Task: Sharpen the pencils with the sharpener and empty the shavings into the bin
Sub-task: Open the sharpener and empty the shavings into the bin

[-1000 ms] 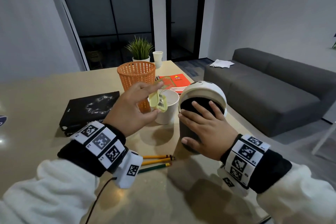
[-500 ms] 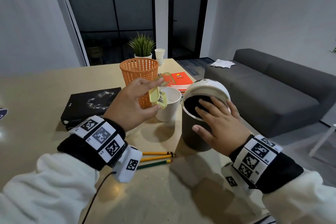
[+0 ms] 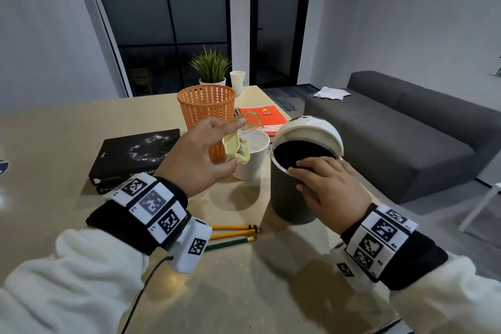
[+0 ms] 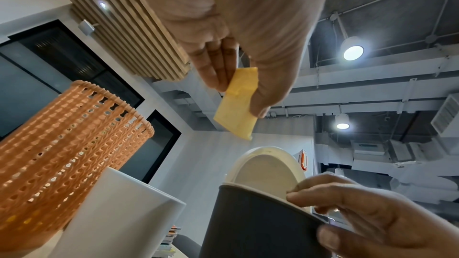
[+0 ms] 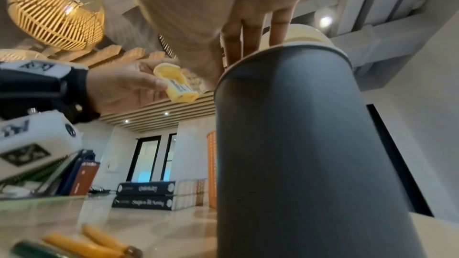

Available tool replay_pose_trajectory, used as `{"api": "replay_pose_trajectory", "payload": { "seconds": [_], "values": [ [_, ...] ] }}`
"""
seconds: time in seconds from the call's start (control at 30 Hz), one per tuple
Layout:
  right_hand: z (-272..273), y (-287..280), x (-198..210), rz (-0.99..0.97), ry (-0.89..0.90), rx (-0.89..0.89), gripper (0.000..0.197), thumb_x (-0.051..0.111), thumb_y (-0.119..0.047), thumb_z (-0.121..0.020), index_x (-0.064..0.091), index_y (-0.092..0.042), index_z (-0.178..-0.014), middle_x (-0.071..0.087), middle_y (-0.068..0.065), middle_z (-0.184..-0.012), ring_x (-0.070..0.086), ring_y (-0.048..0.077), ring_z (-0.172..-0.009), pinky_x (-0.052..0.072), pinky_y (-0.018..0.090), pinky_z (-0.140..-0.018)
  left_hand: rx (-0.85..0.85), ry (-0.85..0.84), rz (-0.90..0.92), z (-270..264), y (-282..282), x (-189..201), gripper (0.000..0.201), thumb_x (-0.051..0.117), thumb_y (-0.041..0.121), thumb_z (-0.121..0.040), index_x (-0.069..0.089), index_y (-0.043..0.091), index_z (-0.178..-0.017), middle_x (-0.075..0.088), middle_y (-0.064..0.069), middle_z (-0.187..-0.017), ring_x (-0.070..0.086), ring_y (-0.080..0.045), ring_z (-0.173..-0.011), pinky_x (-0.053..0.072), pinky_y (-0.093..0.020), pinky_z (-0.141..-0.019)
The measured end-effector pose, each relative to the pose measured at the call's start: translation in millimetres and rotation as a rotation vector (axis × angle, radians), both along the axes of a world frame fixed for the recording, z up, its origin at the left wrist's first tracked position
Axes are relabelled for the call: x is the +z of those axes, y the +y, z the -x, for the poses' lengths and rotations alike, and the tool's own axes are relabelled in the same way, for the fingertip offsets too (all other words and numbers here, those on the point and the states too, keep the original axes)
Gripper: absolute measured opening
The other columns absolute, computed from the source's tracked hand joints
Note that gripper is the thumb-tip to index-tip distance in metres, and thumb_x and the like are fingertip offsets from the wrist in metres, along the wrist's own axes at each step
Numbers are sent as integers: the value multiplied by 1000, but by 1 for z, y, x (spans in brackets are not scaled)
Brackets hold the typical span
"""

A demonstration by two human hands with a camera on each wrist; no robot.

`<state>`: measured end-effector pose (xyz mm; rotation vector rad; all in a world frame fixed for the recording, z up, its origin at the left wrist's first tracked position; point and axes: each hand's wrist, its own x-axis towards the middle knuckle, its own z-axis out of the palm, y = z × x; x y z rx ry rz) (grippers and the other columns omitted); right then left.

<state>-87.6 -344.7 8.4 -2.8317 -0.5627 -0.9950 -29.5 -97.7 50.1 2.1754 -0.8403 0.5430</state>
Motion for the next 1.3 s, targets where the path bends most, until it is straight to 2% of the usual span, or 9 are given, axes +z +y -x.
{"api": "replay_pose_trajectory", "payload": {
  "seconds": [0.1,0.23,0.33,0.43,0.57,0.67,0.77,1.0,1.3],
  "values": [
    [-4,-5,-1,-97,-67,-17,27,78,-3,-67,71,-14,-91,67,8,-89,63,33,-82,49,41,-72,1,8,-1,1,0,0,70,75,16,-72,40,40,-128,52,5,-109,50,-5,-99,41,-14,-85],
    [3,1,11,-148,-14,130,11,65,-16,-73,68,-10,-83,62,7,-83,57,26,-73,45,28,-68,1,23,-3,-1,2,1,70,75,17,-72,40,41,-128,52,5,-108,50,-6,-99,41,-14,-86],
    [8,15,6,-54,360,172,14,57,-21,-80,68,-12,-85,60,4,-83,59,25,-78,49,29,-67,0,37,1,-2,3,1,71,75,16,-72,41,42,-128,52,5,-109,51,-7,-101,43,-18,-88],
    [-2,26,-12,146,759,1,22,52,-24,-85,65,-20,-102,62,3,-103,58,23,-96,50,35,-81,-2,27,0,-1,2,0,71,75,15,-72,40,41,-128,52,4,-108,49,-5,-98,41,-14,-85],
    [-17,36,-23,260,944,-109,26,53,-26,-87,64,-21,-110,63,3,-109,59,23,-98,49,29,-80,-12,33,9,1,3,-1,69,75,13,-72,42,42,-127,52,5,-107,50,-1,-93,36,-5,-80],
    [-23,46,-23,380,992,-142,24,51,-23,-90,66,-15,-107,65,4,-100,59,23,-84,42,25,-65,-12,54,-2,2,5,-1,69,75,15,-72,42,45,-125,52,6,-106,50,-4,-95,37,-7,-82],
    [-27,54,-22,399,1003,-128,22,51,-19,-90,67,-16,-104,63,2,-94,53,20,-75,41,25,-64,-7,77,-11,2,8,-2,68,75,16,-73,43,45,-126,53,6,-108,51,-6,-100,41,-17,-88],
    [-28,58,-19,393,1065,-163,24,50,-15,-91,64,-12,-111,62,8,-109,60,25,-94,44,28,-73,12,95,-21,2,13,-4,68,75,17,-73,43,42,-127,53,2,-112,52,-12,-104,46,-29,-90],
    [-28,52,-30,469,1040,-145,22,51,-20,-90,64,-9,-103,65,9,-101,55,23,-77,45,30,-70,-2,87,-42,3,6,-3,68,74,18,-74,40,46,-126,53,4,-109,49,-7,-99,42,-20,-86]
  ]
}}
